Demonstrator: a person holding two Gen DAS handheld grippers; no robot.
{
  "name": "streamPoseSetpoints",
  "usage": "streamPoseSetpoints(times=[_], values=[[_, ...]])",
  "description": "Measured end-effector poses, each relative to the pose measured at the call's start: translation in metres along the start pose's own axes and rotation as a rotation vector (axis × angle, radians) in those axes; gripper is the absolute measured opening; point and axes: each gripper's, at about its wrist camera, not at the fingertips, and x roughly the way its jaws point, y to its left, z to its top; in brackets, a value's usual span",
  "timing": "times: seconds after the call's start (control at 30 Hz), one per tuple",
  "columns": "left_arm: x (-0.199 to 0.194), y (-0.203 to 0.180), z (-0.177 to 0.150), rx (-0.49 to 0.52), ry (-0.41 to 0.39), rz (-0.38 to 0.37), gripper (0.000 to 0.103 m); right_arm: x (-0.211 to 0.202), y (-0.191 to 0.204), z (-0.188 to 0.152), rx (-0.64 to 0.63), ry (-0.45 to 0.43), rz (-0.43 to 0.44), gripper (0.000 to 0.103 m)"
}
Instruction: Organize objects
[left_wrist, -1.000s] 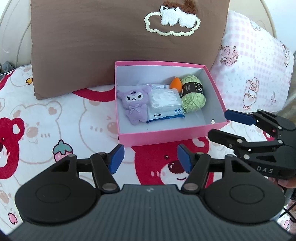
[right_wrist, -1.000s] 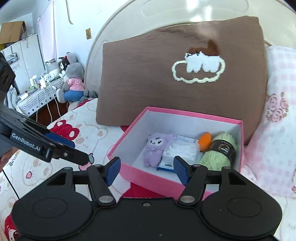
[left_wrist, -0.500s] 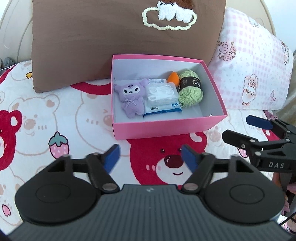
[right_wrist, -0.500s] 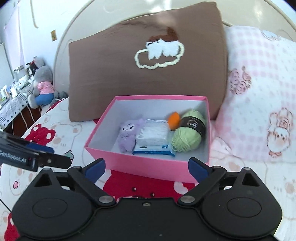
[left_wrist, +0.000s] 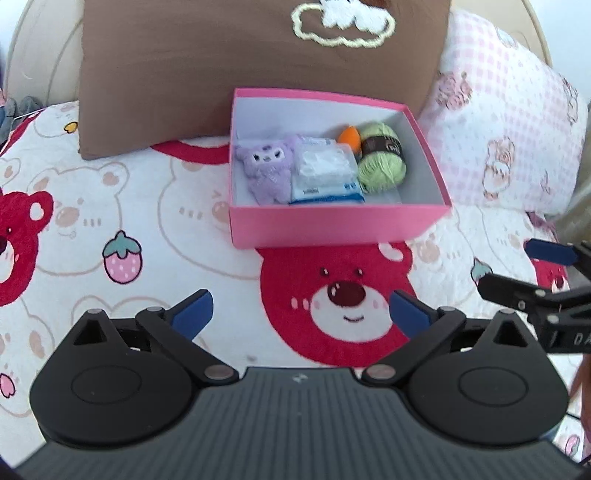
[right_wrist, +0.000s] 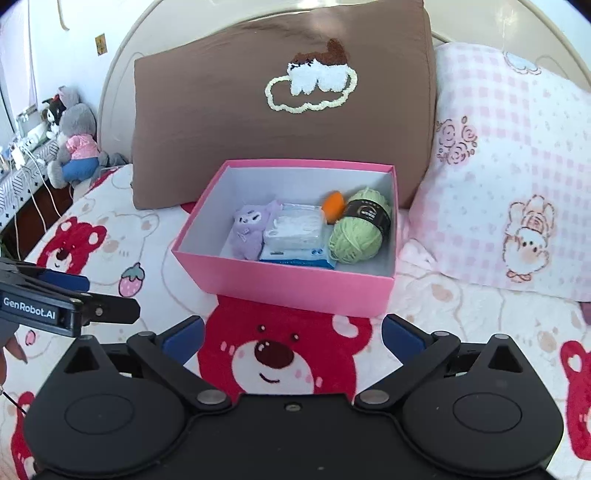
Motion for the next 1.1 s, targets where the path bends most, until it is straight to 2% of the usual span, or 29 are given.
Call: streamPoseSetpoints(times=[0.2,0.3,0.53,0.77,1.1], values=[[-0.006,-0.009,-0.004,0.025,0.013,0.033,0.103,0.0,-0.001,-0.007,0.007,0.041,-0.031,0.103],[-0.008,-0.012,-0.005,0.025,0.015,0.045,0.103,0.002,-0.004,-0.009,0.024,0.052,-0.005,0.103],[-0.005,-0.009,-0.007,-0.012,0.025,0.055,0.103,-0.003,-0.002,-0.01,0.015,0.039,-0.028,0.103],[0.002,-0.013,-0.01,0.002,0.062,0.08,0.103,-0.007,0.001,-0.012,0.014,0.037,-0.031,0.103],[-0.004,-0.02,-0.013,0.005,0.058,0.104,0.103,-0.012,0.002,-0.015,0.017,0.042,-0.041,0.103]])
